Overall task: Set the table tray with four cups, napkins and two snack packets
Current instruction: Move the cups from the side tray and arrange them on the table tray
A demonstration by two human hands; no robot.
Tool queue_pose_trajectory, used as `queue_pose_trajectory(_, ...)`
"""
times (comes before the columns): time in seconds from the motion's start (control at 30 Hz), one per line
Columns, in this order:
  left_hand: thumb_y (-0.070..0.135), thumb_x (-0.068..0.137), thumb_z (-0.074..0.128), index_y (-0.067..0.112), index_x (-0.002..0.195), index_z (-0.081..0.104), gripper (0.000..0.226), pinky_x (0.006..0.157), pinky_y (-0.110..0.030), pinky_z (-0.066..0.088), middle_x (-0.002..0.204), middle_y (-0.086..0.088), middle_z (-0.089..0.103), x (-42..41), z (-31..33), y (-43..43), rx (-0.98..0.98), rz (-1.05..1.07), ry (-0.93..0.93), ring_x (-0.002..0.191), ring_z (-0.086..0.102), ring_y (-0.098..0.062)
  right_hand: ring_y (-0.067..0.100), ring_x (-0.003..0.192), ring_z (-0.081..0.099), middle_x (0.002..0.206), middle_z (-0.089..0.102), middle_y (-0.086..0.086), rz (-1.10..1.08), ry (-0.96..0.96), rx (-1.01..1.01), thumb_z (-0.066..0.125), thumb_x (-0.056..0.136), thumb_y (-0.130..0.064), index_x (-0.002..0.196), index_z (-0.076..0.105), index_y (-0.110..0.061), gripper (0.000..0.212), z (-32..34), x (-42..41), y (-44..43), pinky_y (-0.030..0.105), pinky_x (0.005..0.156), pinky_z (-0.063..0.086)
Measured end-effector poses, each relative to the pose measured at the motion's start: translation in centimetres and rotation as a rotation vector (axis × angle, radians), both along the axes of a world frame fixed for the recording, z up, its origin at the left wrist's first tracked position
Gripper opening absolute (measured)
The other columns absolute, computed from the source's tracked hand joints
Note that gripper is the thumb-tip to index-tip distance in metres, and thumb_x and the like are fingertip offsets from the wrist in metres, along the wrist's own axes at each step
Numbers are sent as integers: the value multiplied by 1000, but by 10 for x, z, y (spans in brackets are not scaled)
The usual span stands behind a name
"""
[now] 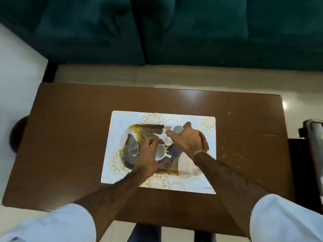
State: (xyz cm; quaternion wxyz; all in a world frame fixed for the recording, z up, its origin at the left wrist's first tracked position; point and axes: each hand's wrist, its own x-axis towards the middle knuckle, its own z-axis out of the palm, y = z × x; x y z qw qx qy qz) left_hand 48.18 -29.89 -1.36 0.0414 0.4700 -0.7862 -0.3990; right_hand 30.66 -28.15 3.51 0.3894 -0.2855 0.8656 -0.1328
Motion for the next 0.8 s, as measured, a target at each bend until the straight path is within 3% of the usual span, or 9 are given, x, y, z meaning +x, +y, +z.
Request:
queue_pose_trajectory(0.07, -11, 61, 71, 19, 130, 54, 77, 95, -38, 48, 127, -4, 45, 16, -7, -18, 9, -129, -58, 121, 44, -26, 32, 93, 66, 101, 70, 8, -40, 22, 81, 50, 67, -79, 118, 55, -11, 85, -7, 14, -14, 41, 81, 57)
queue_pose_trajectory(0.13, -15, 57, 67, 18, 131, 54, 82, 95, -40, 46, 131, -5, 46, 27, -12, -33, 2, -238, -59, 122, 40, -27, 32, 89, 69, 97, 72, 13, -78, -62, 117, 51, 74, -72, 113, 65, -4, 79, -15, 19, -22, 36, 78, 57)
queue_pose_trajectory(0.23, -13, 55, 70, 17, 137, 47, 91, 96, -40, 44, 139, -4, 46, 37, -20, -48, -27, -374, -61, 124, 37, -24, 41, 98, 70, 105, 71, 26, -156, -242, 93, 53, 87, -59, 115, 64, 7, 72, -19, 24, -29, 48, 87, 59)
queue_pose_trajectory(0.37, -8, 56, 77, 15, 142, 34, 99, 101, -37, 45, 143, -5, 39, 43, -22, -42, -1, -315, 74, 128, 37, -20, 44, 98, 70, 106, 70, 29, -179, -211, 100, 54, 90, -56, 116, 61, 11, 73, -13, 33, -38, 51, 89, 58)
queue_pose_trajectory(0.47, 24, 57, 87, 13, 138, 34, 97, 101, -43, 47, 140, -6, 35, 42, -22, -28, -18, -176, 96, 126, 40, -22, 44, 94, 70, 103, 70, 28, -165, -205, 130, 51, 89, -62, 116, 60, 11, 78, -16, 37, -43, 53, 87, 58)
queue_pose_trajectory(0.53, 56, 57, 83, 15, 134, 37, 100, 93, -39, 48, 135, -4, 37, 37, -21, -19, -19, -56, 47, 119, 42, -20, 43, 93, 71, 104, 71, 27, -162, -203, 161, 49, 88, -65, 118, 59, 9, 80, -18, 41, -45, 53, 86, 58)
queue_pose_trajectory(0.6, 70, 57, 78, 16, 131, 39, 99, 85, -32, 45, 129, -2, 40, 31, -19, -11, 0, 95, 24, 113, 41, -14, 41, 94, 71, 106, 71, 24, -161, -201, 185, 48, 88, -67, 121, 60, 6, 81, -19, 44, -47, 52, 86, 59)
queue_pose_trajectory(0.7, 48, 63, 85, 20, 131, 35, 89, 79, -27, 42, 127, 1, 41, 25, -19, -9, 76, 226, 44, 112, 41, -12, 38, 95, 71, 111, 70, 20, -146, -170, 235, 46, 85, -72, 125, 57, 5, 87, -19, 45, -52, 51, 85, 59)
queue_pose_trajectory(0.8, 15, 60, 84, 27, 132, 29, 91, 80, -26, 46, 126, 2, 44, 26, -21, -11, 148, 164, 92, 114, 47, -16, 37, 106, 68, 124, 65, 18, -99, -108, 297, 43, 81, -80, 132, 50, 3, 98, -16, 43, -53, 50, 90, 57)
